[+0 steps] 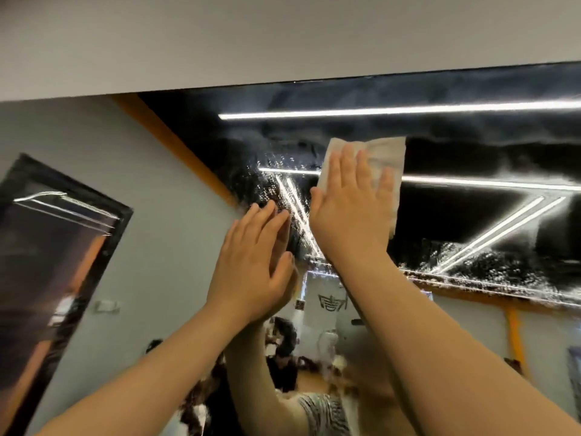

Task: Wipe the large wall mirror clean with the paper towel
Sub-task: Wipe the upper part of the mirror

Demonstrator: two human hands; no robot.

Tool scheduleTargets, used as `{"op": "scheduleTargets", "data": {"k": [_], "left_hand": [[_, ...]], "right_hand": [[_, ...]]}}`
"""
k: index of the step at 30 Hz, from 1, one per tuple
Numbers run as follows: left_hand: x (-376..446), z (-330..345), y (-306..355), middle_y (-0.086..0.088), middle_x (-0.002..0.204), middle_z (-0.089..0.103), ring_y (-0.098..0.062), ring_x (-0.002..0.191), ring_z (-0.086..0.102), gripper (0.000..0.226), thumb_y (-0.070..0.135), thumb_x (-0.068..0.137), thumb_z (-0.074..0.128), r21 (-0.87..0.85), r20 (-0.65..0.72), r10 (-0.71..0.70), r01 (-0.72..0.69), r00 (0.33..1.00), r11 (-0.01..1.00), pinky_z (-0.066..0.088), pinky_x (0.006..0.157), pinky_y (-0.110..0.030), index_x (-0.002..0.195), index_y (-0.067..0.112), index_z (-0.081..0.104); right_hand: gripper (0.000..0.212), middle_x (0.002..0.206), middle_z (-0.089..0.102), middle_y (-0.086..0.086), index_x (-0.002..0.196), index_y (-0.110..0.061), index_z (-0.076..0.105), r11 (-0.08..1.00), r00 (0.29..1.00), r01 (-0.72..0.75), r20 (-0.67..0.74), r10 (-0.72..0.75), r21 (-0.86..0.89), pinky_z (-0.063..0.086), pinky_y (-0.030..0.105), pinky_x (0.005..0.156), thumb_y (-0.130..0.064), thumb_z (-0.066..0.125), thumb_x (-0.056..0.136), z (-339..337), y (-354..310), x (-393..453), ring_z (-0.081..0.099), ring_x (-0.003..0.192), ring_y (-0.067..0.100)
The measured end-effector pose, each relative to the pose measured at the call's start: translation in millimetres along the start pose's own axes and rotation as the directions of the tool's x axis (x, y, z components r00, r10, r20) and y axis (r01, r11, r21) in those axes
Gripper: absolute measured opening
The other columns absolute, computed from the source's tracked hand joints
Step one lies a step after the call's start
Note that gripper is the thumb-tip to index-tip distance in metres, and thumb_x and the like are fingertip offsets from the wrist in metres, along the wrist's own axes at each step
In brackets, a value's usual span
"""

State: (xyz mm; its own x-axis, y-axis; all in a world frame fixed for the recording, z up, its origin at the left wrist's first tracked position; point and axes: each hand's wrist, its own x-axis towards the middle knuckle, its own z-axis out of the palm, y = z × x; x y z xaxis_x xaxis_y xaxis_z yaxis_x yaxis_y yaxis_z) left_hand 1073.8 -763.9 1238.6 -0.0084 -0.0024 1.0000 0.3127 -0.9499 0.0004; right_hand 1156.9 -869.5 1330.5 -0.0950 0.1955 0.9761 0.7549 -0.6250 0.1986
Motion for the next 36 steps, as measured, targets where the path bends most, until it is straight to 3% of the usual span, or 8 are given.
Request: {"op": "scheduleTargets", "data": {"k": [11, 20, 22, 24, 26, 29, 32, 36], "left_hand": [[0, 2, 3, -0.001, 0.157, 0.03, -0.017, 0.146, 0.015, 0.066, 0.046, 0.089, 0.029, -0.004, -0.003, -0.011, 0.011, 1.0, 1.0, 0.005, 0.118, -0.036, 0.148, 0.018, 0.037], [3, -7, 2, -0.001, 0.16, 0.019, -0.018, 0.148, 0.004, 0.074, 0.049, 0.085, 0.02, -0.045, 0.086, 0.022, -0.018, 0.996, 0.999, -0.01, 0.114, -0.031, 0.152, 0.019, 0.028], [5, -16, -4, -0.001, 0.161, 0.017, -0.018, 0.148, 0.003, 0.072, 0.049, 0.087, 0.018, -0.066, 0.158, 0.08, -0.07, 0.984, 0.995, -0.011, 0.114, -0.029, 0.153, 0.021, 0.025], [5, -35, -25, -0.004, 0.156, 0.032, -0.022, 0.145, 0.021, 0.064, 0.041, 0.089, 0.026, -0.101, 0.201, 0.235, -0.218, 0.951, 0.971, 0.008, 0.118, -0.036, 0.148, 0.02, 0.038], [5, -53, -62, -0.008, 0.146, 0.048, -0.025, 0.135, 0.039, 0.058, 0.034, 0.087, 0.035, 0.012, 0.237, 0.428, -0.443, 0.872, 0.896, 0.026, 0.114, -0.043, 0.14, 0.017, 0.051], [-5, -77, -137, -0.01, 0.145, 0.048, -0.026, 0.133, 0.036, 0.059, 0.033, 0.084, 0.04, 0.135, 0.294, 0.515, -0.568, 0.805, 0.812, 0.024, 0.111, -0.041, 0.14, 0.016, 0.048], [-10, -94, -201, -0.014, 0.144, 0.044, -0.029, 0.132, 0.035, 0.059, 0.033, 0.085, 0.039, 0.213, 0.282, 0.456, -0.519, 0.844, 0.828, 0.023, 0.107, -0.044, 0.141, 0.014, 0.04], [-9, -91, -233, -0.018, 0.143, 0.045, -0.03, 0.134, 0.033, 0.057, 0.032, 0.089, 0.036, 0.147, 0.184, 0.253, -0.281, 0.95, 0.948, 0.019, 0.11, -0.043, 0.142, 0.011, 0.035]], "right_hand": [[0.064, 0.163, -0.006, 0.007, 0.155, -0.013, -0.003, 1.0, 1.0, -0.005, -0.015, 0.005, 0.001, -0.01, 0.047, 0.117, -0.042, 0.013, 0.101, 0, 2, -1, -0.008, 0.149, 0.023], [0.06, 0.163, -0.003, 0.004, 0.156, -0.016, 0.002, 0.998, 0.999, -0.052, -0.004, 0.052, -0.018, -0.011, 0.042, 0.115, -0.039, 0.018, 0.103, -6, -4, -3, -0.005, 0.15, 0.02], [0.06, 0.163, -0.002, 0.003, 0.156, -0.016, 0.003, 0.998, 0.998, -0.061, 0.025, 0.062, -0.021, -0.009, 0.043, 0.117, -0.039, 0.019, 0.103, -10, -5, -4, -0.005, 0.15, 0.019], [0.058, 0.163, -0.001, 0.003, 0.156, -0.016, 0.005, 0.997, 0.996, -0.068, 0.047, 0.069, -0.032, -0.006, 0.044, 0.118, -0.038, 0.02, 0.104, -12, -8, -7, -0.004, 0.15, 0.019], [0.057, 0.163, 0.002, 0.002, 0.156, -0.016, 0.008, 0.995, 0.996, -0.085, 0.034, 0.087, -0.055, -0.003, 0.044, 0.118, -0.038, 0.016, 0.103, -14, -10, -8, -0.002, 0.15, 0.019], [0.065, 0.163, 0.003, 0.002, 0.156, -0.017, 0.009, 0.99, 0.992, -0.113, 0.051, 0.118, -0.083, -0.005, 0.04, 0.117, -0.044, 0.01, 0.096, -15, -17, -8, 0.0, 0.15, 0.018], [0.07, 0.163, 0.0, 0.001, 0.156, -0.017, 0.007, 0.985, 0.981, -0.161, 0.103, 0.167, -0.068, -0.008, 0.036, 0.116, -0.046, 0.008, 0.091, -17, -22, -8, -0.004, 0.15, 0.017], [0.07, 0.163, 0.003, 0.0, 0.156, -0.018, 0.011, 0.978, 0.973, -0.204, 0.098, 0.208, -0.052, -0.002, 0.042, 0.118, -0.045, 0.01, 0.091, -20, -31, -10, -0.001, 0.15, 0.016]]}}
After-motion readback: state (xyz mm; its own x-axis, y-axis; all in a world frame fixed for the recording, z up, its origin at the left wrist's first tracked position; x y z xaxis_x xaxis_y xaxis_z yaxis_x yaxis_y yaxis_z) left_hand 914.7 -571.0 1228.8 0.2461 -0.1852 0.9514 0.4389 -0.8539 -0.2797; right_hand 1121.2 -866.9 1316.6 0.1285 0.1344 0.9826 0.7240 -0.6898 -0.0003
